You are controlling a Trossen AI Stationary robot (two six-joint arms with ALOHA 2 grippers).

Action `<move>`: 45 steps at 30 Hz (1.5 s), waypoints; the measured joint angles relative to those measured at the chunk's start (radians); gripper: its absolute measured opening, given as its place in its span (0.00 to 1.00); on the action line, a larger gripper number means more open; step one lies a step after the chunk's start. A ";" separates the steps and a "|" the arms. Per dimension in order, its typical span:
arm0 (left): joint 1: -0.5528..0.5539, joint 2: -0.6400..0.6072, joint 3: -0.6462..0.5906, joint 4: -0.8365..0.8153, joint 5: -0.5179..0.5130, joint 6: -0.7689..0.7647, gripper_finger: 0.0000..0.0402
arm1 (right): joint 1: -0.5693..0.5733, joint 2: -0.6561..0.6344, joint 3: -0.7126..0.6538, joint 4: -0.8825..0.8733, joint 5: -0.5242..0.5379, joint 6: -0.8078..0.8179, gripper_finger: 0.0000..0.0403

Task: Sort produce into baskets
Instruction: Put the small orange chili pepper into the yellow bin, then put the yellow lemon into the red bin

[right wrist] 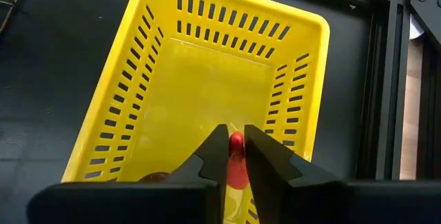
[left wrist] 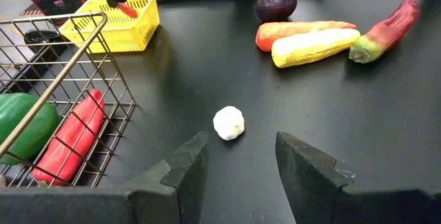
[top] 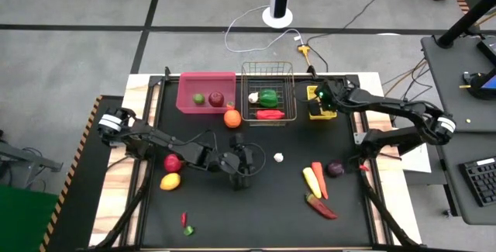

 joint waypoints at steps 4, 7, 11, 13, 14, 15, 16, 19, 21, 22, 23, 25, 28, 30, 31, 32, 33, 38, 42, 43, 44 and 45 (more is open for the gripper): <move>0.000 0.000 0.000 0.000 0.000 0.000 0.38 | 0.000 0.000 0.000 0.000 0.000 0.000 0.19; 0.000 0.000 0.000 0.000 0.000 0.000 0.38 | 0.000 0.000 0.000 0.000 0.000 0.000 0.23; 0.000 0.000 0.000 0.000 0.000 0.000 0.38 | 0.000 -0.001 0.000 0.000 0.000 -0.001 0.27; 0.000 0.000 0.000 0.000 0.000 0.000 0.38 | 0.000 -0.002 0.003 -0.003 0.000 -0.007 0.29; 0.000 0.000 0.000 -0.001 0.000 0.000 0.38 | 0.000 -0.002 0.009 -0.006 0.000 -0.010 0.29; 0.000 0.000 0.000 -0.003 0.001 0.000 0.38 | 0.000 -0.003 0.018 -0.006 0.000 -0.015 0.30; 0.000 -0.001 0.000 -0.007 0.001 0.000 0.38 | 0.000 -0.003 0.031 -0.006 0.000 -0.017 0.31; -0.008 -0.017 -0.001 -0.039 0.001 -0.002 0.38 | 0.014 -0.003 0.074 -0.018 -0.005 -0.032 0.32; -0.019 -0.045 -0.001 -0.081 0.003 -0.010 0.38 | 0.038 -0.005 0.103 -0.018 -0.023 -0.048 0.33; -0.025 -0.062 -0.001 -0.112 0.003 -0.015 0.38 | 0.053 -0.007 0.118 -0.017 -0.029 -0.058 0.33; -0.031 -0.080 0.002 -0.158 0.003 -0.026 0.38 | 0.070 -0.009 0.132 -0.016 -0.031 -0.062 0.33; -0.041 -0.115 0.026 -0.289 0.004 -0.065 0.38 | 0.102 -0.012 0.157 -0.018 -0.031 -0.069 0.32; -0.058 -0.156 0.091 -0.502 0.005 -0.145 0.38 | 0.148 -0.016 0.195 -0.018 -0.030 -0.077 0.31; -0.070 -0.166 0.149 -0.658 0.005 -0.201 0.38 | 0.178 -0.016 0.219 -0.017 -0.024 -0.081 0.31; -0.076 -0.166 0.177 -0.730 0.005 -0.227 0.38 | 0.193 -0.016 0.230 -0.018 -0.024 -0.083 0.31; -0.082 -0.165 0.204 -0.800 0.005 -0.253 0.38 | 0.209 -0.016 0.241 -0.018 -0.024 -0.085 0.31; -0.088 -0.162 0.230 -0.856 0.005 -0.274 0.38 | 0.225 -0.016 0.253 -0.018 -0.024 -0.087 0.31; -0.125 -0.143 0.317 -1.031 0.005 -0.315 0.38 | 0.292 -0.016 0.303 -0.017 -0.024 -0.109 0.32; -0.146 -0.142 0.324 -1.071 0.010 -0.330 0.38 | 0.334 -0.016 0.333 -0.016 -0.023 -0.135 0.32; -0.149 -0.142 0.323 -1.081 0.012 -0.342 0.38 | 0.341 -0.016 0.339 -0.017 -0.023 -0.138 0.32; -0.151 -0.142 0.321 -1.096 0.020 -0.358 0.38 | 0.348 -0.016 0.345 -0.016 -0.023 -0.140 0.32; -0.151 -0.142 0.319 -1.118 0.041 -0.380 0.38 | 0.353 -0.016 0.349 -0.016 -0.023 -0.141 0.32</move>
